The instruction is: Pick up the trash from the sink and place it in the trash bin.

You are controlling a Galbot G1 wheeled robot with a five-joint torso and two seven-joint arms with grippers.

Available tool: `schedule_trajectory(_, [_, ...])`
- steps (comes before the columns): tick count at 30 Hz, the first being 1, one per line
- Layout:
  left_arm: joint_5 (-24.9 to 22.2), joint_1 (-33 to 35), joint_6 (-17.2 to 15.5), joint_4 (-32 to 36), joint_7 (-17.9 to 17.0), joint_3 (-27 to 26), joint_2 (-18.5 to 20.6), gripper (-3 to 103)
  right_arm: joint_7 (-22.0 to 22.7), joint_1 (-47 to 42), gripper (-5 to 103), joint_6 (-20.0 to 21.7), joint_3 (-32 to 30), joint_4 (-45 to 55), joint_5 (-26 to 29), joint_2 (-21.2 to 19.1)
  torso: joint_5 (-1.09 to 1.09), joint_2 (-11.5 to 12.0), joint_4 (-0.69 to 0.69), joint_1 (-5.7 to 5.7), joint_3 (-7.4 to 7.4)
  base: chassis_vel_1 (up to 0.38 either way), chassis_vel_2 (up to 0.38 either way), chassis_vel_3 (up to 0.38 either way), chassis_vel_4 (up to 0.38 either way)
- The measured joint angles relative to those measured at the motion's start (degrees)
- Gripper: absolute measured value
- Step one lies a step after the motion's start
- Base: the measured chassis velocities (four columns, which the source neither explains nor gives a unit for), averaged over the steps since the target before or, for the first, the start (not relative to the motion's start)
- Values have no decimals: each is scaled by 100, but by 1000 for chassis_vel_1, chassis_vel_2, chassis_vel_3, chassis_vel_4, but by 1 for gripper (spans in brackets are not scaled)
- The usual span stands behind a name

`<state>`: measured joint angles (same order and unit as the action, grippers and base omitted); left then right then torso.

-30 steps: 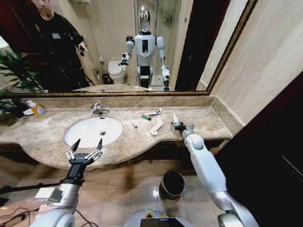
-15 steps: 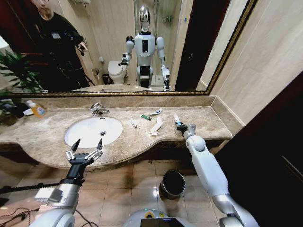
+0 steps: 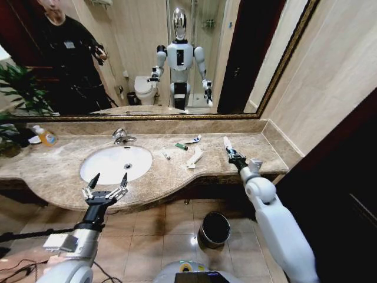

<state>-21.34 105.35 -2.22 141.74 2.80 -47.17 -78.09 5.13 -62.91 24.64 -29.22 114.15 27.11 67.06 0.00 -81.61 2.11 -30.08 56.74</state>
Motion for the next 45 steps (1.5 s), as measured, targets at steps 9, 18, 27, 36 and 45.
schedule_trajectory(9, [0,0,0,0,1,0,0,100,-280,-1183,22,-159,-405,1041,184,13,0,0,0,0,0,0,0,0,0])
schedule_trajectory(18, [0,0,0,0,0,0,0,100,-590,-2176,21,-342,-751,1456,75,248,0,0,-1,0,0,0,0,0,0])
schedule_trajectory(27, [0,0,0,0,0,0,0,100,-1039,-3028,21,-965,-843,923,-480,647,0,0,-1,0,1,0,0,0,0])
schedule_trajectory(36, [0,0,0,0,0,0,0,100,-1416,-3042,21,-1084,-577,-123,-954,1041,0,1,0,0,1,0,0,0,0])
schedule_trajectory(45, [0,0,0,0,0,0,0,100,-1460,-2546,21,-1445,-464,-1599,-1569,1441,1,1,0,-1,1,0,0,0,0])
